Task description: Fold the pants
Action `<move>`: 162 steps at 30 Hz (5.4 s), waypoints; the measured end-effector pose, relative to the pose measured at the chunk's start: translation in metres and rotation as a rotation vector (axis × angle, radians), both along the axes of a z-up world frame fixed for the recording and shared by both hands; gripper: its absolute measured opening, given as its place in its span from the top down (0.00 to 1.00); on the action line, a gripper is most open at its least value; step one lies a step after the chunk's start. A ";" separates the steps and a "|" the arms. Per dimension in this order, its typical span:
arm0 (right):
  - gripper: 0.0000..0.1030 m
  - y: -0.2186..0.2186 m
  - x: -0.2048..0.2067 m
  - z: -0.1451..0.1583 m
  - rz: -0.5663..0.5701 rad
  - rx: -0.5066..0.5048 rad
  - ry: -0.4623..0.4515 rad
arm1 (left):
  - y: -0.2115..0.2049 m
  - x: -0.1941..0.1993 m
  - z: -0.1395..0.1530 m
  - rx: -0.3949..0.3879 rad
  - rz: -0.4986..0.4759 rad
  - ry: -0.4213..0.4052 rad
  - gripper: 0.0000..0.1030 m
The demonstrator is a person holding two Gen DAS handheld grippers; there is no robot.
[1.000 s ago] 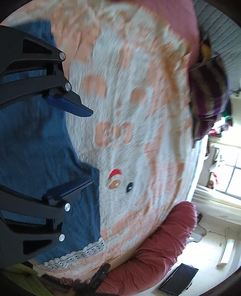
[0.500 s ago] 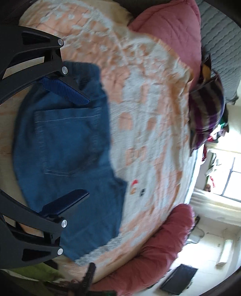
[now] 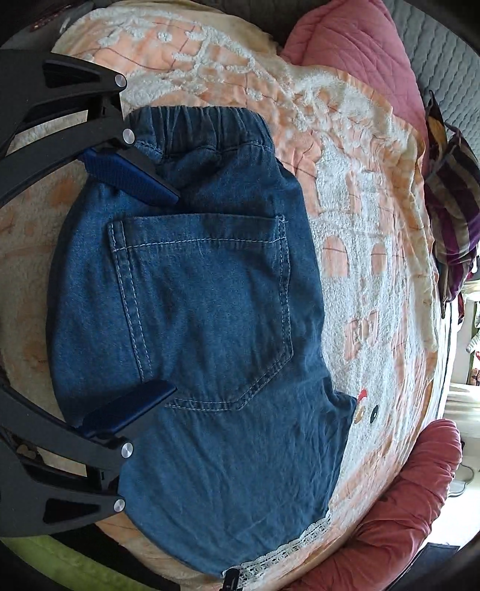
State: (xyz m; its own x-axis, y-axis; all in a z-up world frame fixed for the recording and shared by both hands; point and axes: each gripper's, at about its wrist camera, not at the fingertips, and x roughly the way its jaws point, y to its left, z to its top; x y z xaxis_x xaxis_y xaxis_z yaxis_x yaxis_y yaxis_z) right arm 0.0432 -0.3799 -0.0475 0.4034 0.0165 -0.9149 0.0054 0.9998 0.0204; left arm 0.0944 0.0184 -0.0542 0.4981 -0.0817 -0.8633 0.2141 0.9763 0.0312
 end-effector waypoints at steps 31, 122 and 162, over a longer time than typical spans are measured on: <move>0.22 0.079 0.017 0.062 0.063 0.044 -0.319 | -0.049 0.027 0.050 -0.141 -0.078 -0.102 0.08; 0.13 -0.008 -0.031 -0.014 -0.354 0.282 -0.174 | -0.324 0.136 -0.006 -0.068 -0.647 0.050 0.05; 0.89 0.111 -0.013 0.062 0.125 0.355 -0.455 | -0.186 0.125 0.058 -0.533 -0.531 0.055 0.88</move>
State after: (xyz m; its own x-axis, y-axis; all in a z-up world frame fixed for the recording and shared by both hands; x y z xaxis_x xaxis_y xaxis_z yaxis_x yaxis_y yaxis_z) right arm 0.0303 -0.2688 0.0145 0.7293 0.3624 -0.5803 -0.1994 0.9239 0.3264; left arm 0.2198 -0.1672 0.0040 0.2326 -0.7128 -0.6617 0.6482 0.6209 -0.4409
